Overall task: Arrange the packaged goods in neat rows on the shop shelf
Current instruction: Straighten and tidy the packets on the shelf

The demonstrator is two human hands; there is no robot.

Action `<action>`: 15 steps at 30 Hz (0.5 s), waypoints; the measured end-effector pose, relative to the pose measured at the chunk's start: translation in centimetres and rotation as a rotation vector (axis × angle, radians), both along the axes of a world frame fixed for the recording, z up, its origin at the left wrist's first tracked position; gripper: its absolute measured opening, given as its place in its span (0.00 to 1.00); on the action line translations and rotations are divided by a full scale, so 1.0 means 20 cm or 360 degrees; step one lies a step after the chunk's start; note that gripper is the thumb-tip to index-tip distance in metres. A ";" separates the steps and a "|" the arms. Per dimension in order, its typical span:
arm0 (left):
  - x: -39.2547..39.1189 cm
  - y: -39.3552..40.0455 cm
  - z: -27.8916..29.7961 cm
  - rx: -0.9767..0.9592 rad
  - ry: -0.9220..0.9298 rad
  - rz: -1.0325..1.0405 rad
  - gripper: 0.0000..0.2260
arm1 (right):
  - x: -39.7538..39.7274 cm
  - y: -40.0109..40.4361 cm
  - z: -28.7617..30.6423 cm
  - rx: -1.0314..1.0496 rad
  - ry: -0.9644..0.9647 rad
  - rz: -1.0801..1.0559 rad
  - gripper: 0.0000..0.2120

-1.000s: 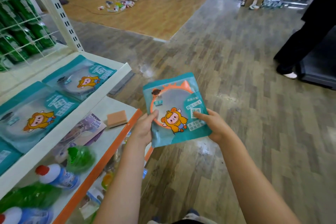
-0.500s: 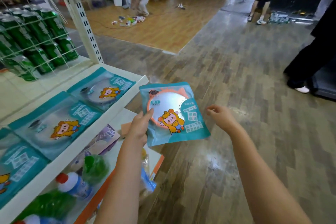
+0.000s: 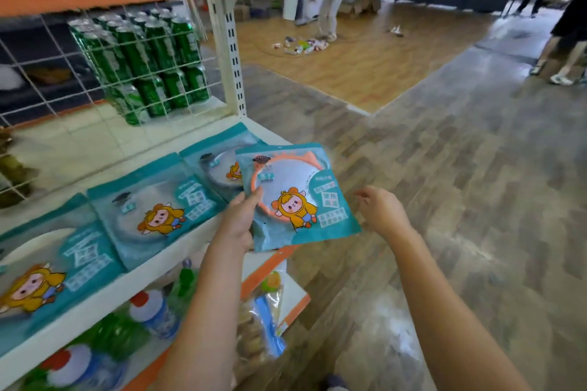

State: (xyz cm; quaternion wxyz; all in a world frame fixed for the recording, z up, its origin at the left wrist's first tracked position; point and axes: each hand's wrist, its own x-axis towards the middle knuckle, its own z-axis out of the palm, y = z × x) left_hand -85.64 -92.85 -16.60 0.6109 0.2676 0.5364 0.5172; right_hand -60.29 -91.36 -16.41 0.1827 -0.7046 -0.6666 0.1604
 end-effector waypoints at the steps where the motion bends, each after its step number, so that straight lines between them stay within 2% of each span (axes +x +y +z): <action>1: -0.01 0.02 0.02 -0.0006 0.0017 0.0047 0.09 | -0.02 0.06 0.01 -0.0001 -0.0012 0.0044 0.14; 7: -0.03 0.15 0.07 -0.0091 0.0111 0.0336 0.12 | -0.06 0.36 0.05 0.0066 -0.0015 0.0295 0.14; 11: -0.06 0.23 0.08 -0.0127 0.0132 0.0496 0.09 | -0.10 0.52 0.09 0.0151 0.0110 0.0460 0.13; 15: -0.12 0.31 0.07 -0.0175 0.0109 0.0669 0.07 | -0.18 0.64 0.09 0.0123 0.0036 0.0629 0.14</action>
